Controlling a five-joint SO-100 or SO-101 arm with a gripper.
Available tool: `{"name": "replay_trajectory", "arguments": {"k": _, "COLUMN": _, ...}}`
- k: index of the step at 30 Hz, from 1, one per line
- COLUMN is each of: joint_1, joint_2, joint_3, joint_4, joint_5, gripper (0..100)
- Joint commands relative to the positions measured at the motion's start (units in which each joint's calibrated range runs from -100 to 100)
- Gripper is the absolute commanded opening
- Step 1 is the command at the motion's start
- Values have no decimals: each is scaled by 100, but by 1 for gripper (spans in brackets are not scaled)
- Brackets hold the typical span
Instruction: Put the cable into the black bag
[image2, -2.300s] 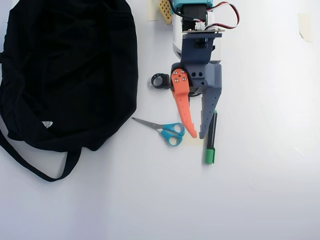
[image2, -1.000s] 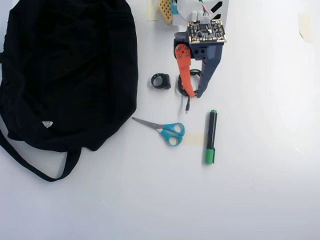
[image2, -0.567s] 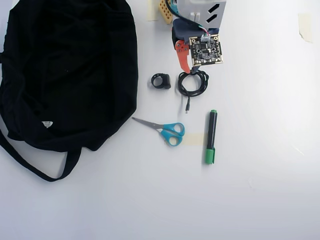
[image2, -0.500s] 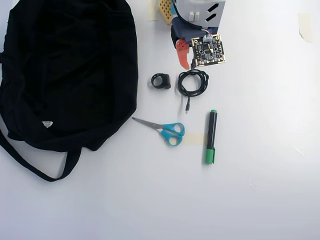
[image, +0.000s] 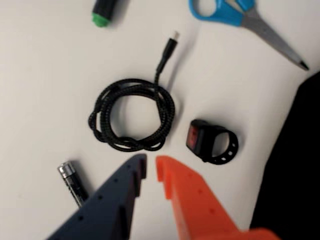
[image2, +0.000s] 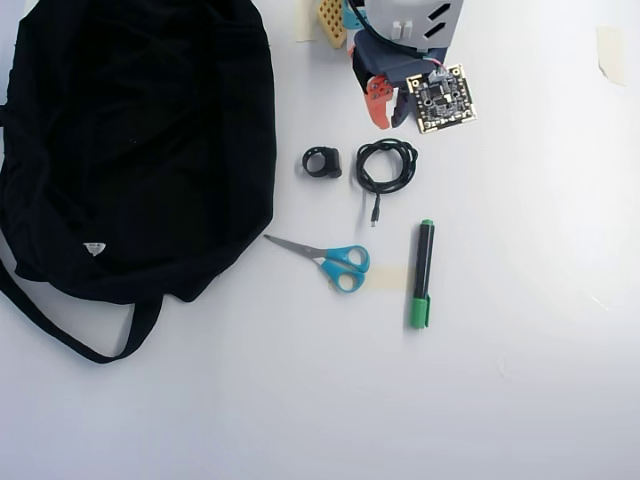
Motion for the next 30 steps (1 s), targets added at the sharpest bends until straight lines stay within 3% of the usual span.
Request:
{"name": "replay_trajectory", "arguments": {"k": 1, "joint_1": -84, "joint_2": -178, "joint_3": -150, "joint_4": 32, "joint_5": 273, "gripper": 3}}
{"name": "replay_trajectory", "arguments": {"k": 6, "joint_1": -91, "joint_2": -136, "joint_3": -142, "joint_4": 32, "joint_5": 378, "gripper": 8}}
{"name": "replay_trajectory", "arguments": {"k": 11, "joint_1": -91, "joint_2": -128, "joint_3": 335, "joint_4": -54, "joint_5": 635, "gripper": 27}}
{"name": "replay_trajectory", "arguments": {"k": 15, "joint_1": -91, "joint_2": -128, "joint_3": 694, "joint_4": -364, "joint_5": 656, "gripper": 36}}
{"name": "replay_trajectory", "arguments": {"k": 30, "joint_1": -443, "joint_2": -111, "joint_3": 2123, "joint_4": -1940, "joint_5": 577, "gripper": 37}}
